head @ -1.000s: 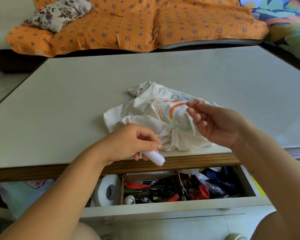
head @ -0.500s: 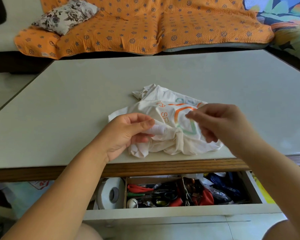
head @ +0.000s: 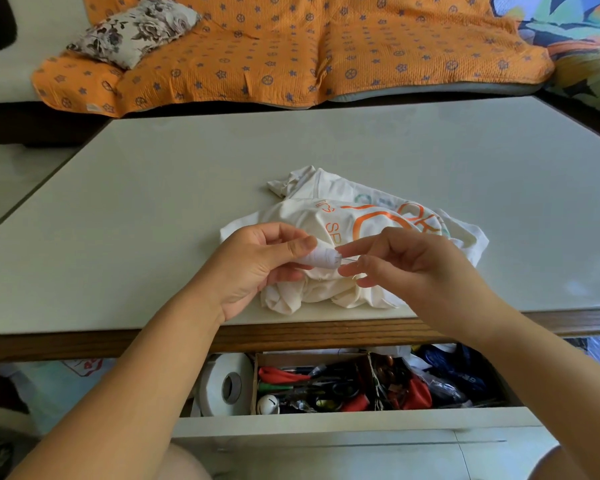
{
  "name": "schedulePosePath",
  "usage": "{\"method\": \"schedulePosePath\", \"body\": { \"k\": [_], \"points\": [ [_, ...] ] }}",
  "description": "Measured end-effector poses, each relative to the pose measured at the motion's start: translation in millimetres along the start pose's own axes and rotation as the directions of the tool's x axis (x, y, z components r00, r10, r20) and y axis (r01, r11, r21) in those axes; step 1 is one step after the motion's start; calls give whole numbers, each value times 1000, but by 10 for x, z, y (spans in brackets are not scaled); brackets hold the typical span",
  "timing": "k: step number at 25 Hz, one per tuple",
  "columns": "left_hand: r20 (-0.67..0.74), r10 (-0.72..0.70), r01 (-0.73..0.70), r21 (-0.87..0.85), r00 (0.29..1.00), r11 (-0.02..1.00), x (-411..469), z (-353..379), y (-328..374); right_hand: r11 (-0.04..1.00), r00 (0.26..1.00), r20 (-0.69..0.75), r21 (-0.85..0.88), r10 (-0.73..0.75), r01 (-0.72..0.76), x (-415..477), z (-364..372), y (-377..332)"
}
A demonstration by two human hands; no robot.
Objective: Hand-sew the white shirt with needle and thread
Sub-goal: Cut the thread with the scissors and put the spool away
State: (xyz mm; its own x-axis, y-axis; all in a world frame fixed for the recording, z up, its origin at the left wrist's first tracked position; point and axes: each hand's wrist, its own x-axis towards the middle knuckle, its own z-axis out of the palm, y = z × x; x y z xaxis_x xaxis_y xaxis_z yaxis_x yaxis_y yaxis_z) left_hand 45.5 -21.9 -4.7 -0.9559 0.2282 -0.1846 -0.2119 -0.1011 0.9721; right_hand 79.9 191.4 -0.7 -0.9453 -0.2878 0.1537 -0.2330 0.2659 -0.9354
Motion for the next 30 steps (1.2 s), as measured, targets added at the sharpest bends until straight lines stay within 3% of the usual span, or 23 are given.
{"method": "schedulePosePath", "body": {
  "k": [10,21,23,26,30],
  "points": [
    [-31,60,-58,77,998,995,-34,71,-38,993,997,-61,-108,37,-43,3,42,43],
    [-52,115,-99,254,992,962,-69,104,-45,968,994,13,-231,106,-100,22,27,78],
    [-61,96,-82,205,993,975,-47,92,-59,967,978,76,-185,192,-175,65,-25,57],
    [-97,6,-9,-37,995,999,-9,81,-75,964,958,117,-77,261,-253,100,-142,11],
    [-57,-169,151,-240,984,959,-28,111,-70,971,970,-56,27,238,-237,103,-78,27]
  ]
}}
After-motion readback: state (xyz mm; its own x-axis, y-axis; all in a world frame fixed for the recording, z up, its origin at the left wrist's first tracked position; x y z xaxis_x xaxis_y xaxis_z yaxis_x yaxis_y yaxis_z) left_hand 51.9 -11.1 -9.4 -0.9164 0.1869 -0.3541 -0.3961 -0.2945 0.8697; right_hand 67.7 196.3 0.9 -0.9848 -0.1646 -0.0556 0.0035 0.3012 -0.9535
